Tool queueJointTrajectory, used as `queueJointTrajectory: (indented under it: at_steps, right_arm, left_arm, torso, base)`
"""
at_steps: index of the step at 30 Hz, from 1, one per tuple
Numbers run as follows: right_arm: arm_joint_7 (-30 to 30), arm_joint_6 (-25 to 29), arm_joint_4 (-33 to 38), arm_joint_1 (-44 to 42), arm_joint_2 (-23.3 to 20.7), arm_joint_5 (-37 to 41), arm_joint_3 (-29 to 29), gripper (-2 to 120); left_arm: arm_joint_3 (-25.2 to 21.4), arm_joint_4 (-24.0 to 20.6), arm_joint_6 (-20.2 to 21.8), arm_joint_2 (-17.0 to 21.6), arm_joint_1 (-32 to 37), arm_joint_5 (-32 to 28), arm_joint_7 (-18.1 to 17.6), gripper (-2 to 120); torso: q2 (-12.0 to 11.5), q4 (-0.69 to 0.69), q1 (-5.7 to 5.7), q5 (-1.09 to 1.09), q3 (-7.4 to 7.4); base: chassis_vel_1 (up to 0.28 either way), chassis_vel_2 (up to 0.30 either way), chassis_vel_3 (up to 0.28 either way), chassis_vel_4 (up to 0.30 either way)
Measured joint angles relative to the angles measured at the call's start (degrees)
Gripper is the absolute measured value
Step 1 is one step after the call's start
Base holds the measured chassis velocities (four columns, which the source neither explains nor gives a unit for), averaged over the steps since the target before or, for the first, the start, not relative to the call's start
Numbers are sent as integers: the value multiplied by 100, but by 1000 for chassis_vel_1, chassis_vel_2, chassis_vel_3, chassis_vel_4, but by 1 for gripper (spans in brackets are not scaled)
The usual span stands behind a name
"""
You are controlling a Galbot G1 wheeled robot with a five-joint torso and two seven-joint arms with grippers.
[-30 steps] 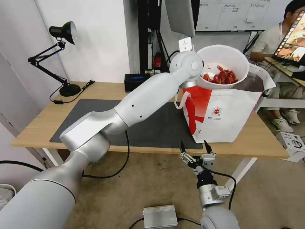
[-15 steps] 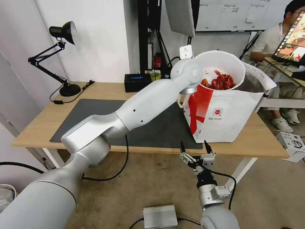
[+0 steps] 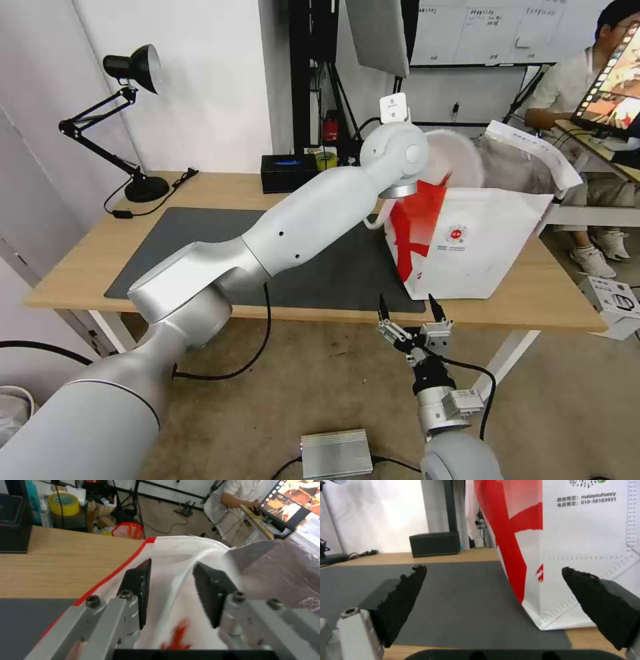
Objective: Pick up the trash from the table and place it into the takeout bag.
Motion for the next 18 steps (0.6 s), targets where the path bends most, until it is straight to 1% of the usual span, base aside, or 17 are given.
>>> queueJointTrajectory:
  at_steps: [2, 3, 4, 7, 8, 10, 11, 12, 13, 16, 17, 18]
  right_arm:
    - [0, 0, 0, 0, 0, 0, 0, 100]
    - [0, 0, 0, 0, 0, 0, 0, 100]
    - [0, 0, 0, 0, 0, 0, 0, 100]
    - [0, 0, 0, 0, 0, 0, 0, 100]
    - [0, 0, 0, 0, 0, 0, 0, 100]
    - [0, 0, 0, 0, 0, 0, 0, 100]
    - [0, 0, 0, 0, 0, 0, 0, 100]
    - [0, 0, 0, 0, 0, 0, 0, 100]
    - [0, 0, 0, 0, 0, 0, 0, 100]
    - [0, 0, 0, 0, 0, 0, 0, 100]
    - [0, 0, 0, 0, 0, 0, 0, 100]
    - [0, 0, 0, 0, 0, 0, 0, 100]
  left_arm:
    - [-16, -21, 6, 1, 11, -22, 5, 54]
    - [-18, -28, 12, 2, 19, -33, 10, 57]
    - [-18, -28, 12, 2, 19, -33, 10, 57]
    - [-18, -67, 18, 3, 52, -45, 23, 72]
    - [-18, -67, 18, 3, 52, -45, 23, 72]
    - [-35, -118, 27, 5, 63, -50, 39, 82]
    - [-35, -118, 27, 5, 63, -50, 39, 82]
    - [-90, -151, 63, 9, 75, 0, 135, 87]
    - [-161, -203, 144, 25, 98, 119, 311, 92]
    - [-179, -228, 176, 41, 107, 172, 400, 93]
    - [-201, -289, 244, 97, 121, 336, 664, 99]
    - [-151, -425, 229, 321, 141, 863, 1424, 100]
  torso:
    - [0, 0, 0, 0, 0]
    - [0, 0, 0, 0, 0]
    - [0, 0, 0, 0, 0]
    - [0, 0, 0, 0, 0]
    - [0, 0, 0, 0, 0]
    - [0, 0, 0, 0, 0]
    - [0, 0, 0, 0, 0]
    - [0, 0, 0, 0, 0]
    - [0, 0, 0, 0, 0]
    - [0, -1, 0, 0, 0]
    - [0, -2, 0, 0, 0]
    - [0, -5, 0, 0, -1]
  base:
    - [0, 0, 0, 0]
    - [0, 0, 0, 0]
    - [0, 0, 0, 0]
    - [0, 0, 0, 0]
    - [0, 0, 0, 0]
    - [0, 0, 0, 0]
    - [0, 0, 0, 0]
    - [0, 0, 0, 0]
    - [0, 0, 0, 0]
    - [0, 0, 0, 0]
    - [0, 0, 0, 0]
    - [0, 0, 0, 0]
